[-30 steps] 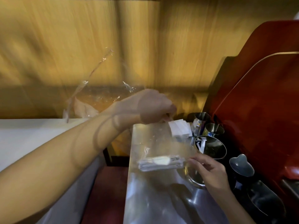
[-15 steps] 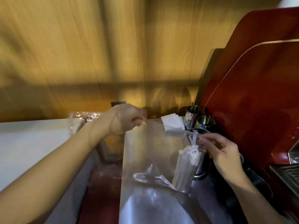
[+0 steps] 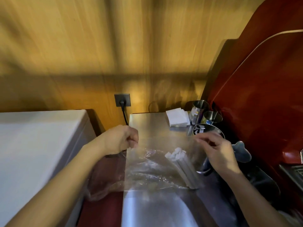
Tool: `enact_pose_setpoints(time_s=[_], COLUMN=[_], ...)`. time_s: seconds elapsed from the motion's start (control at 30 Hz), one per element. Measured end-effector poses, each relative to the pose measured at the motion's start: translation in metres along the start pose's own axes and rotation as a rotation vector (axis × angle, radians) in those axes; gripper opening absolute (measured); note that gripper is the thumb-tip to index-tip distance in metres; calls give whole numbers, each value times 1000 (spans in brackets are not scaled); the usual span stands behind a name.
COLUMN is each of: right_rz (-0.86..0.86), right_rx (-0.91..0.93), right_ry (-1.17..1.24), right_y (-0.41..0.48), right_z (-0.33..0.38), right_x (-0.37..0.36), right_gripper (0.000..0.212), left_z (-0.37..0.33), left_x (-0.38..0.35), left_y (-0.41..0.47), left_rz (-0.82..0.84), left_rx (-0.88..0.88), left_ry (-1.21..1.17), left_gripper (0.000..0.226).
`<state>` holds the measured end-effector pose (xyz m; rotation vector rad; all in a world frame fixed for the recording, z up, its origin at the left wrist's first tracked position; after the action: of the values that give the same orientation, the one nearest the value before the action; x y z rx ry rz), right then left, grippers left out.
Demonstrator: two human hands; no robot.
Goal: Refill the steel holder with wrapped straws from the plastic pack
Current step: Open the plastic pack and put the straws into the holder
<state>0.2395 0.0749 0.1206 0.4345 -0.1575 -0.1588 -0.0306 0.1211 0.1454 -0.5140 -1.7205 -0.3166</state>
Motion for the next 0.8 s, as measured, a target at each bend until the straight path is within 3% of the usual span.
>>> enact_pose_setpoints(time_s=[0.13, 0.17, 0.27, 0.43, 0.67, 0.8], right_rz=[-79, -72, -71, -74, 31, 9], right_rx=[23, -14, -72, -24, -285, -316], right_ry=[10, 61, 135, 162, 288, 306], right_y=[-3, -5, -10, -8, -29, -40], right_z=[-2, -5, -12, -8, -35, -42], right_x=[9, 6, 2, 8, 2, 1], right_gripper=[39, 38, 38, 31, 24, 20], left_z=[-6, -10, -12, -20, -27, -36], left_x=[11, 10, 1, 13, 9, 1], left_y=[-15, -17, -16, -21, -14, -5], left_rz=[-450, -488, -419, -566, -539, -472], left_rx=[-40, -46, -63, -74, -88, -123], left_ry=[85, 131, 145, 138, 167, 244], left_gripper=[10, 9, 13, 12, 10, 39])
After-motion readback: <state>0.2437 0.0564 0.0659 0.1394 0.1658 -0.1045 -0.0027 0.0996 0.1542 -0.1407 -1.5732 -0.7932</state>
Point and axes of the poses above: each hand's wrist, its own y-axis towards the middle knuckle, its own x-axis out of the back of the hand, z = x × y, the point moved 4 cm from there along y, towards the middle knuckle, and after that the axes turned 14 degrees about y, right-handed, at the moved point
